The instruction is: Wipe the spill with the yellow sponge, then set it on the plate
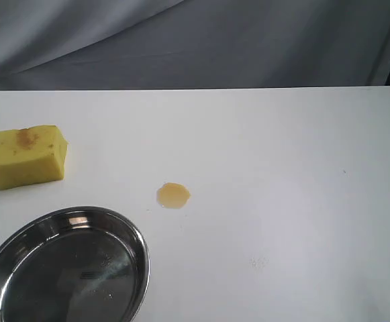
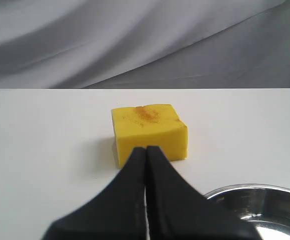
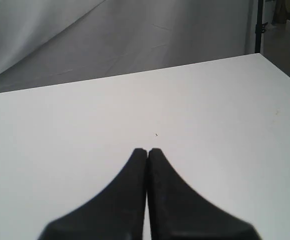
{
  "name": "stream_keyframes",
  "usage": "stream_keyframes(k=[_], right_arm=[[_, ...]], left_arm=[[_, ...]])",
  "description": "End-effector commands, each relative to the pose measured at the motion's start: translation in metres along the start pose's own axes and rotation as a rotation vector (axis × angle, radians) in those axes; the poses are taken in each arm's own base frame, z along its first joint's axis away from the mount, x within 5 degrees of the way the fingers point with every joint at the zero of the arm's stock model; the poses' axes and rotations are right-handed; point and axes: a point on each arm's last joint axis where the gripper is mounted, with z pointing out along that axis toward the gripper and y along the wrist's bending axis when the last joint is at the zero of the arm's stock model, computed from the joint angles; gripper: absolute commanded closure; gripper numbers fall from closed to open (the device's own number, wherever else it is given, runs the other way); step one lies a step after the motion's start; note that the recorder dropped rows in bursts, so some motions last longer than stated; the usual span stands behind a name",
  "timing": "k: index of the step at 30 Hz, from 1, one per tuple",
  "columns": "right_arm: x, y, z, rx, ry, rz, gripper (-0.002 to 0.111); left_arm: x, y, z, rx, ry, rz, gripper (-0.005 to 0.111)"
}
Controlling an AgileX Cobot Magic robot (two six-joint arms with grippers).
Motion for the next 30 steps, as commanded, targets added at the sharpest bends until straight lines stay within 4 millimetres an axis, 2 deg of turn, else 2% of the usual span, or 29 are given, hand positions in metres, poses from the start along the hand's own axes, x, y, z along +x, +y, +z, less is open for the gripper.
stream_keyframes(k=[1, 30], right_arm=[[-0.0003, -0.0004, 0.0, 0.006, -0.015, 0.002, 0.108], [-0.0007, -0.0003, 0.0, 0.004, -0.02, -0.01, 0.108]], left_arm=[[0.0012, 0.0001, 0.0, -0.002, -0.002, -0.002, 0.107], [0.001, 0.0001, 0.0, -0.002, -0.004, -0.002, 0.107]])
